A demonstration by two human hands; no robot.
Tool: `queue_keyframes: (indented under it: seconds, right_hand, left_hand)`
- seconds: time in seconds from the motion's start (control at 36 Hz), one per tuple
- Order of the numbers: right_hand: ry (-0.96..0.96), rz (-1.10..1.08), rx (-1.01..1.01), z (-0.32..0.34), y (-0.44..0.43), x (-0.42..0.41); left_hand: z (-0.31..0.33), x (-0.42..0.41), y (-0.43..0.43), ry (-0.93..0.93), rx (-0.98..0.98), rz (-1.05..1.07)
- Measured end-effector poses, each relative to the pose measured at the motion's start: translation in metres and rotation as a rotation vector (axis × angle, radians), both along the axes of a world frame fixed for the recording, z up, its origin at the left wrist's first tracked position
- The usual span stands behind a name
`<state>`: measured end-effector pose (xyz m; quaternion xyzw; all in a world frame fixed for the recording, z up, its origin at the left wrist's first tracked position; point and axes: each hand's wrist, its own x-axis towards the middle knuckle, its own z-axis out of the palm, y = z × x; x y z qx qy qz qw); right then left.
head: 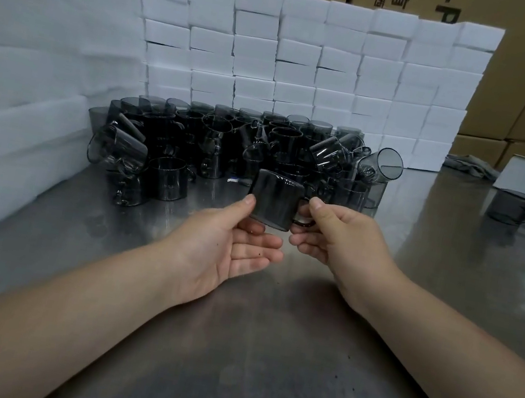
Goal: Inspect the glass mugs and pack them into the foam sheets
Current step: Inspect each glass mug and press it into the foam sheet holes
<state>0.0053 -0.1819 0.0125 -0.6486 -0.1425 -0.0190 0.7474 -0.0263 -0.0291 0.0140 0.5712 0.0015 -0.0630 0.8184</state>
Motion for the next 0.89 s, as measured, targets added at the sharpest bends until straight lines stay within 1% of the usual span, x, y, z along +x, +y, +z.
queue_keyframes:
  seconds: [0.22, 0.28, 0.36, 0.42, 0.5, 0.64, 0.72, 0.89]
  right_hand:
    - [0.002, -0.035, 0.024, 0.0, 0.0, 0.0]
    - [-0.036, -0.075, 0.037, 0.0, 0.0, 0.001]
    - [-0.129, -0.14, -0.005, 0.002, 0.0, 0.001]
    - [-0.192, -0.191, -0.052, 0.003, -0.002, 0.001]
    - [-0.302, -0.282, -0.18, 0.003, -0.004, 0.0]
    - [-0.538, -0.301, -0.354, 0.006, -0.002, -0.008]
    - [-0.608, -0.324, -0.472, 0.006, -0.002, -0.01]
    - [-0.745, -0.342, -0.604, 0.007, -0.001, -0.013]
  left_hand:
    - [-0.001, 0.002, -0.002, -0.025, 0.023, 0.035]
    - [-0.001, 0.002, -0.003, -0.038, 0.026, 0.074]
    - [-0.002, 0.004, -0.002, -0.08, 0.042, 0.169]
    - [-0.001, 0.005, 0.0, -0.106, 0.042, 0.199]
    - [-0.001, 0.005, 0.003, -0.119, 0.027, 0.196]
    - [-0.001, 0.004, 0.005, -0.124, 0.008, 0.15]
    - [0.0, 0.004, 0.005, -0.137, 0.035, 0.134]
    - [-0.002, 0.0, 0.003, -0.198, 0.11, 0.087]
